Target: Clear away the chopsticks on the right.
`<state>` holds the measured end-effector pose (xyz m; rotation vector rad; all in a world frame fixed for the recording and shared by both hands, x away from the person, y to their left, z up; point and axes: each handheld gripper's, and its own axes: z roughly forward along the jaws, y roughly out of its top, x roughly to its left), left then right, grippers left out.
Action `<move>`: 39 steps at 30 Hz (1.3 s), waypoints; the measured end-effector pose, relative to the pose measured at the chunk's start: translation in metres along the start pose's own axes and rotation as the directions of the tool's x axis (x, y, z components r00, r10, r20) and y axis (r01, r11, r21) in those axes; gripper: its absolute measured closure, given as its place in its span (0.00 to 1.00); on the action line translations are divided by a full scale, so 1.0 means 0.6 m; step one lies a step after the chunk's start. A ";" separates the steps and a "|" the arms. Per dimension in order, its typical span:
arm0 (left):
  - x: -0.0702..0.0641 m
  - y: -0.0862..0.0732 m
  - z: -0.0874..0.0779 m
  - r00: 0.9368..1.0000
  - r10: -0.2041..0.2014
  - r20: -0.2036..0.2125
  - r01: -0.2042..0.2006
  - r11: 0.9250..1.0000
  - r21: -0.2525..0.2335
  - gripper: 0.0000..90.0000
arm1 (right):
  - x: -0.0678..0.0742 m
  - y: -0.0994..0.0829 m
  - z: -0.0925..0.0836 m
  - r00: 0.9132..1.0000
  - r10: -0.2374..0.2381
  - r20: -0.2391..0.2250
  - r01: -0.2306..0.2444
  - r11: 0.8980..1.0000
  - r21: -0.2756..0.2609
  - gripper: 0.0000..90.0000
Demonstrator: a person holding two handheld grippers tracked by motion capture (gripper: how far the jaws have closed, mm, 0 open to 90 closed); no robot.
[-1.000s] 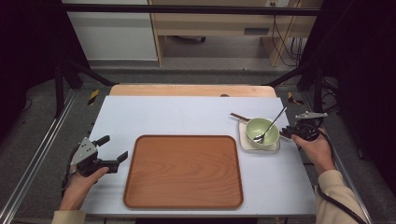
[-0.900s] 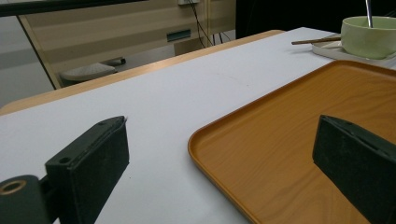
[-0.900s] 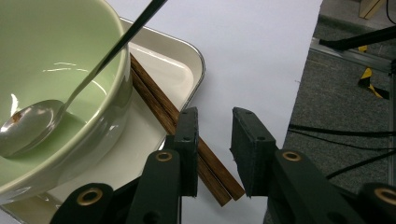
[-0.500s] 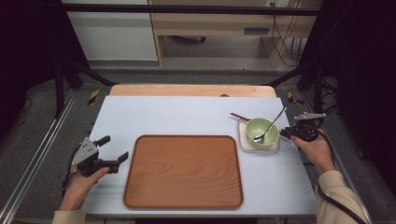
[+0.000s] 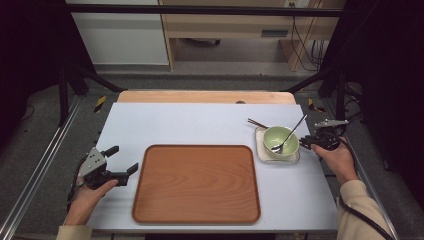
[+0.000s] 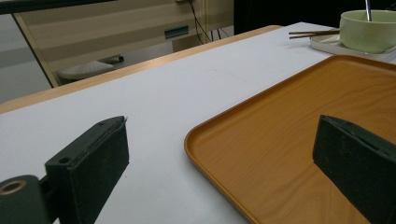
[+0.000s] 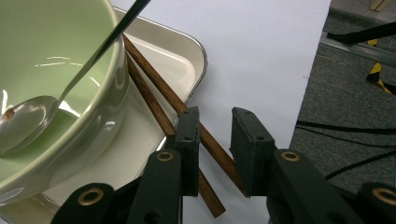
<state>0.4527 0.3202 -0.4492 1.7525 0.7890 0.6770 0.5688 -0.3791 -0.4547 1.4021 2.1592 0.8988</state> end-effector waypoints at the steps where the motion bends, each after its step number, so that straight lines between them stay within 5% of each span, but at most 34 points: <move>1: 0.000 0.000 0.000 1.000 0.000 0.000 0.000 1.000 0.000 0.04 | 0.000 0.000 0.000 1.000 0.000 0.000 0.000 1.000 0.000 0.81; 19: 0.000 0.000 -0.001 1.000 0.001 0.004 -0.001 1.000 0.000 0.04 | 0.005 0.000 0.007 1.000 -0.028 -0.015 0.028 0.999 0.036 0.83; 29: 0.003 0.002 -0.005 1.000 -0.001 -0.004 0.001 1.000 -0.005 0.04 | 0.013 0.000 0.001 0.996 -0.046 -0.075 0.048 0.999 0.024 0.94; 39: 0.005 0.005 -0.009 1.000 -0.003 -0.008 0.003 1.000 -0.017 0.04 | 0.015 0.004 -0.015 0.998 -0.048 -0.037 0.048 0.999 -0.013 0.94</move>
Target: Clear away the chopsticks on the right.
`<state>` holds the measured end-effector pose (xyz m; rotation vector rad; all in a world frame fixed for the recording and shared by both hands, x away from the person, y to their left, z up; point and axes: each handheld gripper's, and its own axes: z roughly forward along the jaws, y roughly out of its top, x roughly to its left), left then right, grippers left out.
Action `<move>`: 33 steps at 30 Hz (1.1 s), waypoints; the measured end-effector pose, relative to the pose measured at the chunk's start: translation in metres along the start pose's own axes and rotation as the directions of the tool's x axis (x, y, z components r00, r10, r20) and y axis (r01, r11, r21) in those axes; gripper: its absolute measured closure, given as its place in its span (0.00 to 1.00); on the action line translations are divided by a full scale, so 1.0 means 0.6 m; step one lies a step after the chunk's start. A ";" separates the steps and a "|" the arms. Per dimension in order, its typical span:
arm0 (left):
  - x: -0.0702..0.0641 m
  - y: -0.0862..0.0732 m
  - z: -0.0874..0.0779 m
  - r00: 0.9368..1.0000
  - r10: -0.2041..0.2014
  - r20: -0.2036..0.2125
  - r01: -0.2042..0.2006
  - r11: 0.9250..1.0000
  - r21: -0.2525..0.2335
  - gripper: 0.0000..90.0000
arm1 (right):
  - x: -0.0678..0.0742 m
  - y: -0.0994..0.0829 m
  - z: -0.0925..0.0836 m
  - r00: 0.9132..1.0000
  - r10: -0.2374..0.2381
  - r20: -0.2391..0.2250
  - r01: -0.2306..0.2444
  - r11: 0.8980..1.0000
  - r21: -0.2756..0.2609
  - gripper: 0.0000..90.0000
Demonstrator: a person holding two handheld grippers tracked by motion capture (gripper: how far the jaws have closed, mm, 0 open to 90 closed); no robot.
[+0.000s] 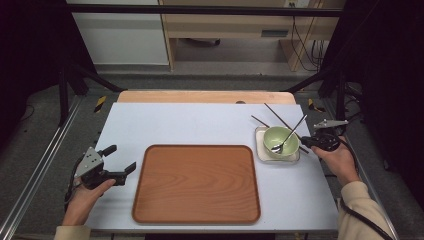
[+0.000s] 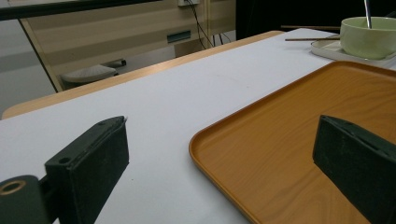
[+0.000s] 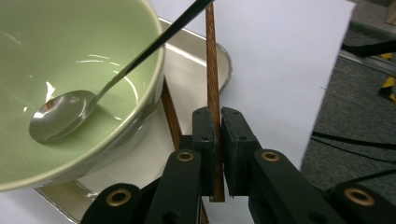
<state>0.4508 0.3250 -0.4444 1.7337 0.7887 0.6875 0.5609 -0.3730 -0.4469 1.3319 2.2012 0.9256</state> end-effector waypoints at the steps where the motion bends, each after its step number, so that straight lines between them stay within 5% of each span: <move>1: 0.000 0.000 0.000 1.000 0.000 -0.001 0.000 1.000 -0.003 0.04 | 0.001 0.001 -0.004 1.000 0.015 0.004 -0.015 1.000 0.001 0.94; 6: 0.001 0.001 -0.002 1.000 0.003 0.007 -0.003 1.000 -0.011 0.04 | -0.001 0.002 -0.028 0.998 -0.002 0.062 0.003 1.000 -0.010 0.94; 24: 0.005 0.004 -0.010 1.000 0.000 -0.001 0.000 1.000 -0.017 0.04 | -0.004 0.014 -0.103 0.973 0.096 0.211 -0.081 0.994 -0.075 0.94; 33: 0.005 0.003 -0.009 1.000 0.004 -0.002 -0.004 1.000 -0.010 0.04 | -0.003 0.027 -0.143 0.968 0.126 0.219 -0.092 0.983 -0.160 0.94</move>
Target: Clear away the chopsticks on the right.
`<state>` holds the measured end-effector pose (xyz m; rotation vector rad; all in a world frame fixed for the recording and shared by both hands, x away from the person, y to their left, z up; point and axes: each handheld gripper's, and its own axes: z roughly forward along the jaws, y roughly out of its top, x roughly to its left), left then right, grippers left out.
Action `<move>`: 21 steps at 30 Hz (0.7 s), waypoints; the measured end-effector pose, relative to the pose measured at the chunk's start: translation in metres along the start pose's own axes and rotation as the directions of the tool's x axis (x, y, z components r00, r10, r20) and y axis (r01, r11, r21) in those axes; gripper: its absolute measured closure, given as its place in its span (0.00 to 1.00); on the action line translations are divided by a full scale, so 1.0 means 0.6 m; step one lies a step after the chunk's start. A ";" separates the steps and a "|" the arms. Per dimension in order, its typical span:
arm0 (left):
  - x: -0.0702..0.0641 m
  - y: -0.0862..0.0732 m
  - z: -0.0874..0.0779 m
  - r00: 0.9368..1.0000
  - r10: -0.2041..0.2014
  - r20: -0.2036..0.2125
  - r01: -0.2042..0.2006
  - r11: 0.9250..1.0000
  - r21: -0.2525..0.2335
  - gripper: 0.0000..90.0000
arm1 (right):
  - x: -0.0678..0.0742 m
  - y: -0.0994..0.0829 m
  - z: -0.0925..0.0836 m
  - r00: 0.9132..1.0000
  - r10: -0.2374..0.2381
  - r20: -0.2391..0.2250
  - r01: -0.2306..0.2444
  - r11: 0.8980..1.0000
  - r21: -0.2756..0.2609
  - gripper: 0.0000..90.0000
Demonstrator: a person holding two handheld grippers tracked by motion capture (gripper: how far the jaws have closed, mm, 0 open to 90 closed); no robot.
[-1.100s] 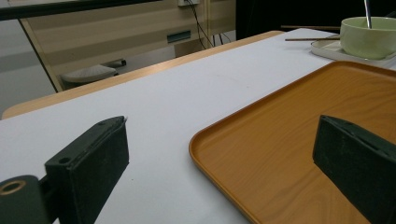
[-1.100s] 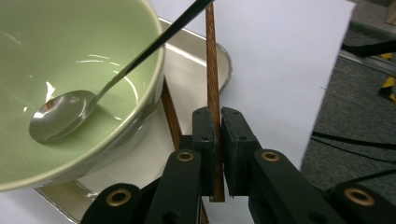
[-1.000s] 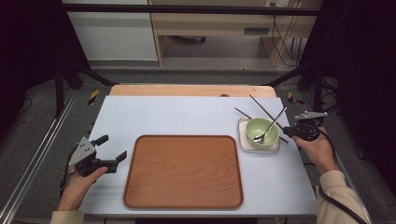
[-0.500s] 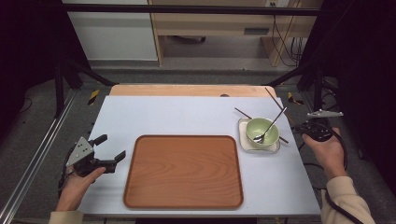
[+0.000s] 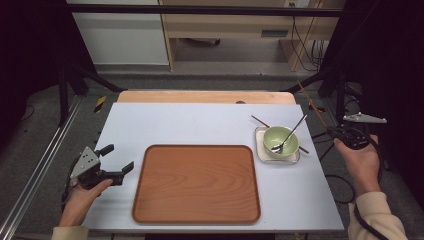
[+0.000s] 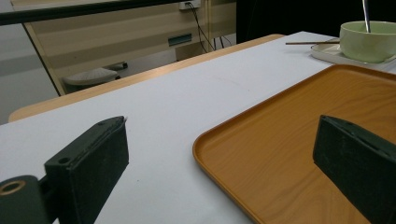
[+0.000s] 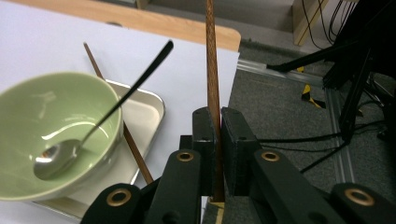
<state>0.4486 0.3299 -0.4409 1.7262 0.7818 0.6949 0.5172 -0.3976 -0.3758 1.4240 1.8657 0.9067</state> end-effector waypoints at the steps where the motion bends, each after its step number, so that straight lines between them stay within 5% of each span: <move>1: 0.000 0.000 0.000 1.000 0.000 0.000 0.000 1.000 -0.001 0.04 | 0.000 0.000 0.000 1.000 0.000 0.000 0.000 1.000 0.000 0.94; 9: 0.000 0.001 -0.001 1.000 0.000 0.000 0.000 1.000 -0.002 0.04 | 0.006 0.016 -0.024 1.000 0.004 -0.009 -0.005 0.999 -0.054 0.94; 21: 0.000 0.001 -0.002 1.000 -0.002 -0.003 0.002 1.000 -0.006 0.04 | 0.045 0.041 -0.050 0.998 -0.028 -0.060 0.022 0.995 -0.093 0.94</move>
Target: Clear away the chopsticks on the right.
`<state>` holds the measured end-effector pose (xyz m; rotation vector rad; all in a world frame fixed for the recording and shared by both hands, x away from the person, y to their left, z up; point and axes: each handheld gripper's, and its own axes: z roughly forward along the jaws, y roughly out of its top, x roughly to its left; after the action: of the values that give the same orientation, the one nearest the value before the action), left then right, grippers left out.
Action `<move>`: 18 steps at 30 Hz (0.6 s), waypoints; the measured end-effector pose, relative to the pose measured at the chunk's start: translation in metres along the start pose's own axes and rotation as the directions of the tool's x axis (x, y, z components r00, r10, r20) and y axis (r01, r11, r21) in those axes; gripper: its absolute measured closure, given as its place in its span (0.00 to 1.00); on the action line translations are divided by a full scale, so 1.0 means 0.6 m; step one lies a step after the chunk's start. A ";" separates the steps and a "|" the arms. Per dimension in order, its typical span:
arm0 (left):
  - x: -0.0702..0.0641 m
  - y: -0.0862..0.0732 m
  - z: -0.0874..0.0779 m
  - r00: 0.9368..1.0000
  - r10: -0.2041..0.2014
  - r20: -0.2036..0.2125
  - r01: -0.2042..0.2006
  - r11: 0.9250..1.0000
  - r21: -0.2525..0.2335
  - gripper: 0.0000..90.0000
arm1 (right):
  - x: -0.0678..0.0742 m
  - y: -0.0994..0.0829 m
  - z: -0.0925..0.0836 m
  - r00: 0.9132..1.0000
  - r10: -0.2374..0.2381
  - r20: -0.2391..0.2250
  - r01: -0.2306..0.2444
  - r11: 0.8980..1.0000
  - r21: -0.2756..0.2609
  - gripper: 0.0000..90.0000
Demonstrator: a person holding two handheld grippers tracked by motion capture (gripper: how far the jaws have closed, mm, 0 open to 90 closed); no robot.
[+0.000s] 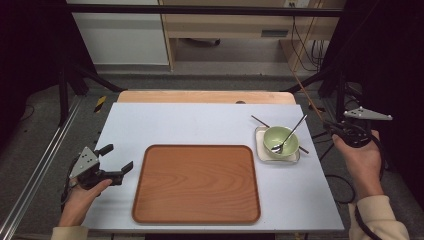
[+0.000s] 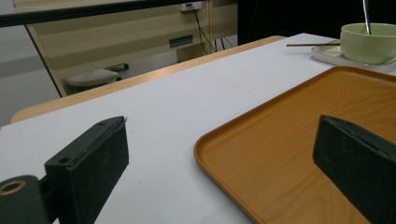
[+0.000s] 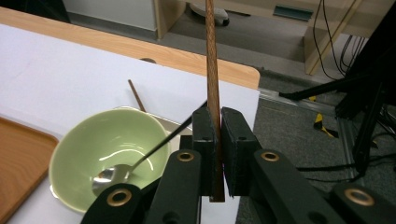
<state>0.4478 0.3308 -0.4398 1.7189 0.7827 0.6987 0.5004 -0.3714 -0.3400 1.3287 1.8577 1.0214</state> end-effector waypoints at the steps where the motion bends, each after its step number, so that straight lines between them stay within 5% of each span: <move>1: 0.000 0.000 0.000 1.000 0.001 0.001 -0.001 1.000 0.000 0.04 | 0.000 0.000 0.000 1.000 0.000 0.000 0.000 1.000 0.000 0.94; 18: 0.001 0.002 -0.003 1.000 0.002 -0.003 -0.002 1.000 -0.005 0.04 | 0.074 0.025 -0.005 0.991 -0.094 -0.096 0.092 0.995 -0.025 0.94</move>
<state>0.4474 0.3321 -0.4382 1.7148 0.7807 0.7045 0.4918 -0.3267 -0.3278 1.1878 1.9566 1.0698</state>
